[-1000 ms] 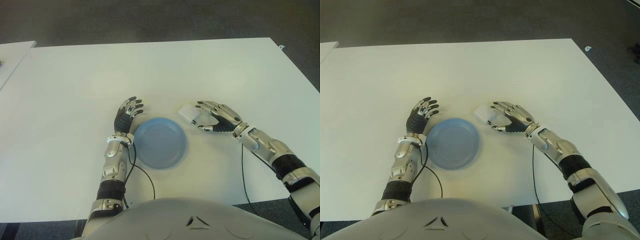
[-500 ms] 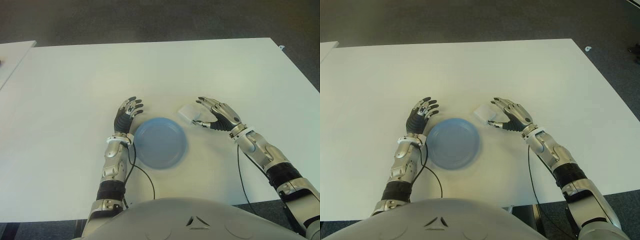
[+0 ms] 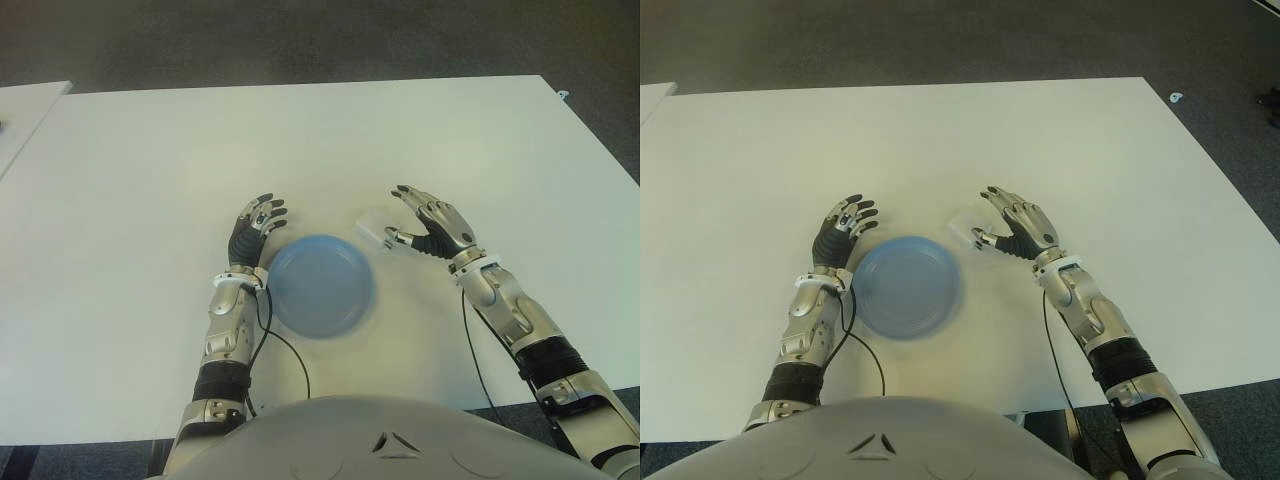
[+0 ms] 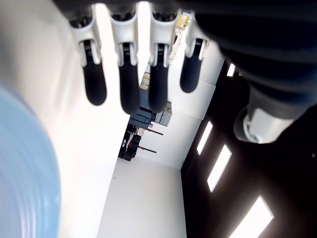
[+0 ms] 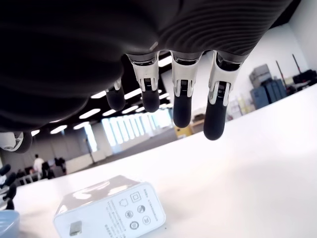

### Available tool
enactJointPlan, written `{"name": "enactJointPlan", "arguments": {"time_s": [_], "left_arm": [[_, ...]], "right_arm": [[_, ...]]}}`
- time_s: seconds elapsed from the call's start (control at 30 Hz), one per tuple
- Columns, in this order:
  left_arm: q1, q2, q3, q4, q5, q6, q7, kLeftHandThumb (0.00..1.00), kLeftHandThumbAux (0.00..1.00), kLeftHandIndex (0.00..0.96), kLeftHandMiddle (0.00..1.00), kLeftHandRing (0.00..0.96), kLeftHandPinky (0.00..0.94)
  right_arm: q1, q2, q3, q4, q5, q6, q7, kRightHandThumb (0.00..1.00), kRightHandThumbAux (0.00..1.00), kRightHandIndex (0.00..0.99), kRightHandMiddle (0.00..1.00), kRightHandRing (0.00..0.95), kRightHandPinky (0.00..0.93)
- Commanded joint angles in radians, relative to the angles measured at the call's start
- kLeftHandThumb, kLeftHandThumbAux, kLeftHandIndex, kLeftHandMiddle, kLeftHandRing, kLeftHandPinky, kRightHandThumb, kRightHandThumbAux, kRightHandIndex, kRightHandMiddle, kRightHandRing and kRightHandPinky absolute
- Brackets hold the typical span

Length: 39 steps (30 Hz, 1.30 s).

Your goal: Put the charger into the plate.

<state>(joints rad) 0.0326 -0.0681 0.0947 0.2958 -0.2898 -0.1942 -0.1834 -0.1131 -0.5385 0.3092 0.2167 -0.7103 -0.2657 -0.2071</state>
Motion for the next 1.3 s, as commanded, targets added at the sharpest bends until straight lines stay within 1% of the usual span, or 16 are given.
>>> {"name": "enactJointPlan", "arguments": {"time_s": [0.03, 0.17, 0.27, 0.4, 0.47, 0.57, 0.7, 0.9, 1.07, 1.3], "left_arm": [[0.020, -0.027, -0.010, 0.005, 0.005, 0.018, 0.006, 0.000, 0.540, 0.276, 0.333, 0.339, 0.353], [0.020, -0.028, -0.009, 0.004, 0.002, 0.019, 0.006, 0.000, 0.537, 0.272, 0.330, 0.336, 0.351], [0.020, -0.028, -0.009, 0.005, 0.003, 0.016, 0.004, 0.000, 0.533, 0.272, 0.329, 0.336, 0.350], [0.023, -0.027, -0.011, 0.004, 0.004, 0.012, 0.002, 0.000, 0.531, 0.276, 0.331, 0.338, 0.354], [0.024, -0.027, -0.011, 0.003, 0.004, 0.012, 0.002, 0.000, 0.531, 0.280, 0.333, 0.339, 0.358], [0.025, -0.027, -0.012, 0.003, 0.005, 0.012, 0.004, 0.000, 0.533, 0.282, 0.331, 0.338, 0.358], [0.027, -0.030, -0.011, 0.003, 0.001, 0.006, 0.000, 0.000, 0.544, 0.285, 0.331, 0.339, 0.356], [0.028, -0.033, -0.011, 0.003, -0.007, 0.007, -0.004, 0.000, 0.555, 0.282, 0.332, 0.337, 0.351], [0.030, -0.036, -0.014, -0.001, -0.008, 0.012, 0.000, 0.000, 0.554, 0.280, 0.333, 0.339, 0.354], [0.032, -0.039, -0.016, -0.001, -0.011, 0.011, 0.001, 0.000, 0.543, 0.282, 0.336, 0.340, 0.352]], "right_arm": [[0.021, 0.015, -0.006, -0.020, -0.011, 0.047, 0.027, 0.421, 0.197, 0.000, 0.037, 0.109, 0.188], [0.015, 0.021, 0.001, -0.026, -0.021, 0.083, 0.058, 0.420, 0.187, 0.000, 0.031, 0.085, 0.160], [0.006, 0.017, 0.010, -0.029, -0.042, 0.113, 0.089, 0.415, 0.176, 0.000, 0.021, 0.073, 0.174], [-0.015, -0.004, 0.028, -0.051, -0.090, 0.176, 0.177, 0.415, 0.166, 0.000, 0.006, 0.059, 0.192], [-0.019, -0.009, 0.031, -0.064, -0.103, 0.196, 0.207, 0.417, 0.164, 0.000, 0.002, 0.055, 0.202], [-0.034, -0.032, 0.041, -0.103, -0.137, 0.236, 0.293, 0.415, 0.167, 0.000, 0.000, 0.052, 0.205], [-0.050, -0.054, 0.052, -0.149, -0.179, 0.270, 0.381, 0.404, 0.175, 0.000, 0.000, 0.049, 0.199], [-0.071, -0.073, 0.066, -0.188, -0.222, 0.296, 0.473, 0.394, 0.194, 0.000, 0.000, 0.037, 0.183], [-0.088, -0.089, 0.076, -0.201, -0.241, 0.296, 0.522, 0.382, 0.205, 0.000, 0.000, 0.016, 0.159], [-0.109, -0.103, 0.085, -0.196, -0.259, 0.279, 0.546, 0.369, 0.208, 0.000, 0.000, 0.004, 0.145]]}}
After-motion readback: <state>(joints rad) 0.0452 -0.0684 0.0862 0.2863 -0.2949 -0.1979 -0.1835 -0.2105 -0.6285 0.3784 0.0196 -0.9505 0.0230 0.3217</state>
